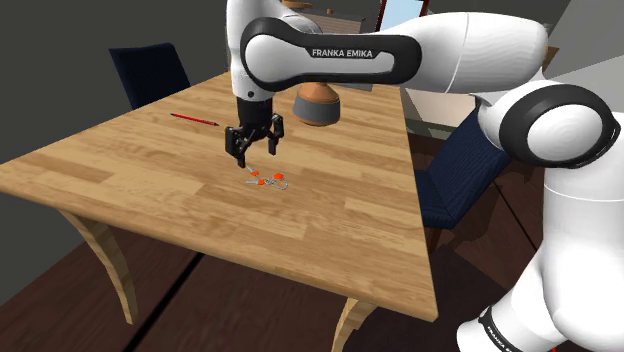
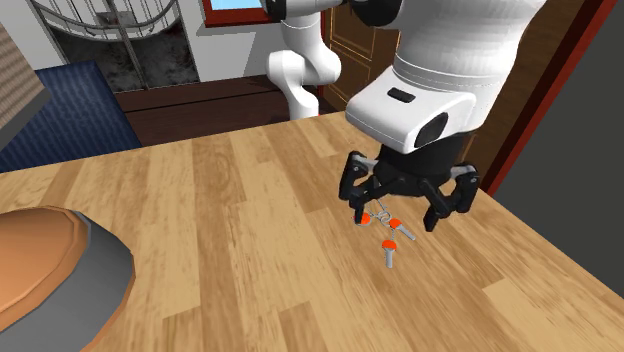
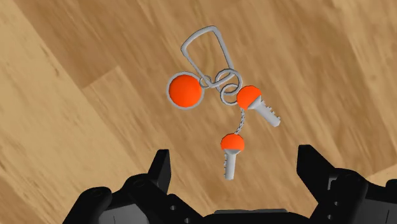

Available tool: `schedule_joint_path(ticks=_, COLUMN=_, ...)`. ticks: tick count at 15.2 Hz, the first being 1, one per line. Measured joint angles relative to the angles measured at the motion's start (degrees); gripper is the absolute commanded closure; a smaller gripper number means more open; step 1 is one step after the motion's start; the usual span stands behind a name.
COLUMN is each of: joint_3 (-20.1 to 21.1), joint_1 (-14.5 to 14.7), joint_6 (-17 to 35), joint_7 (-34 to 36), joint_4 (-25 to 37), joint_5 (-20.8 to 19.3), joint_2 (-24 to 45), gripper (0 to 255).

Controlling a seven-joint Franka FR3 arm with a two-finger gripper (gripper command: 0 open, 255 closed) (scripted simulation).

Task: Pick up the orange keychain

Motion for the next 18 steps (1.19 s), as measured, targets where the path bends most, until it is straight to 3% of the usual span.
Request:
schedule_joint_path(ticks=8, joint_3=-0.13, joint_1=0.00, joint_6=4.75, joint_7=0.48, joint_4=-3.83, joint_5=-0.44, joint_2=1.03, gripper=0)
schedule_joint_path(ticks=9, joint_3=-0.14, joint_1=-0.03, joint_6=4.93, joint_7=0.46, joint_4=-3.97, joint_5=-0.45, joint_2=1.05, gripper=255)
schedule_joint_path(ticks=18, joint_3=0.16, joint_1=0.21, joint_6=5.02, joint_7=0.47, joint_4=-3.67, joint_5=-0.27, joint_2=0.77, gripper=255)
